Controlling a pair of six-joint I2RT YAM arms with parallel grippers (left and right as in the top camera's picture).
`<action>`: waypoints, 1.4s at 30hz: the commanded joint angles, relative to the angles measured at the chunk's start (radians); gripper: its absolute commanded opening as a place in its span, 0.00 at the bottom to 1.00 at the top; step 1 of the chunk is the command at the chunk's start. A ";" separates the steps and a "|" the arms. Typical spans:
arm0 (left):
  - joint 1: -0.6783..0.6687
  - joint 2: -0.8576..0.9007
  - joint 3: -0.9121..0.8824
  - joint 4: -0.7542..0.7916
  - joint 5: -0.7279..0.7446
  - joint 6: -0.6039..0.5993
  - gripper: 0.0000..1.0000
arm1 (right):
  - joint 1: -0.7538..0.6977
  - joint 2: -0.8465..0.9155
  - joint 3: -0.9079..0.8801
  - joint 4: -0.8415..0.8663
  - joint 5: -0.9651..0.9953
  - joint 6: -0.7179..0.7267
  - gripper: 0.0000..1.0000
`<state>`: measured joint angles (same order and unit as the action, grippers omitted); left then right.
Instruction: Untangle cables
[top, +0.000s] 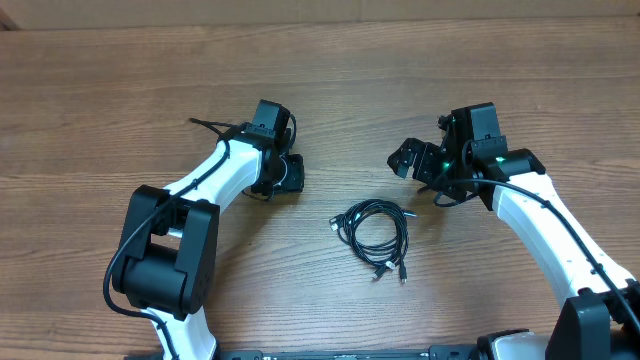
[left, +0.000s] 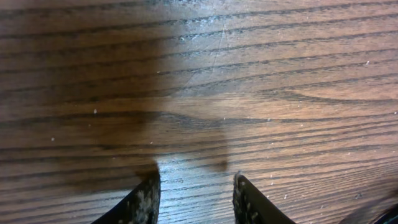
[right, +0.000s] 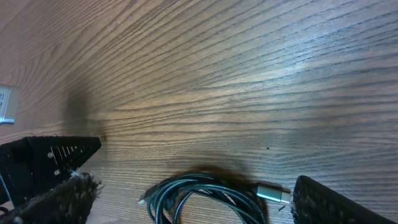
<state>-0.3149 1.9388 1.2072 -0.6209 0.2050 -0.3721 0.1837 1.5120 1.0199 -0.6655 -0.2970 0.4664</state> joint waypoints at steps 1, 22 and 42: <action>-0.008 0.020 0.006 0.008 -0.014 -0.018 0.41 | -0.003 -0.002 0.014 0.007 0.021 0.002 1.00; -0.014 0.020 0.006 0.111 -0.033 -0.017 0.41 | -0.001 0.044 0.013 0.033 0.050 0.002 1.00; -0.014 0.020 0.006 0.173 -0.082 0.058 0.60 | -0.001 0.044 0.013 0.057 0.050 0.002 1.00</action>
<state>-0.3222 1.9438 1.2068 -0.4484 0.1390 -0.3336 0.1837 1.5517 1.0199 -0.6182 -0.2573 0.4667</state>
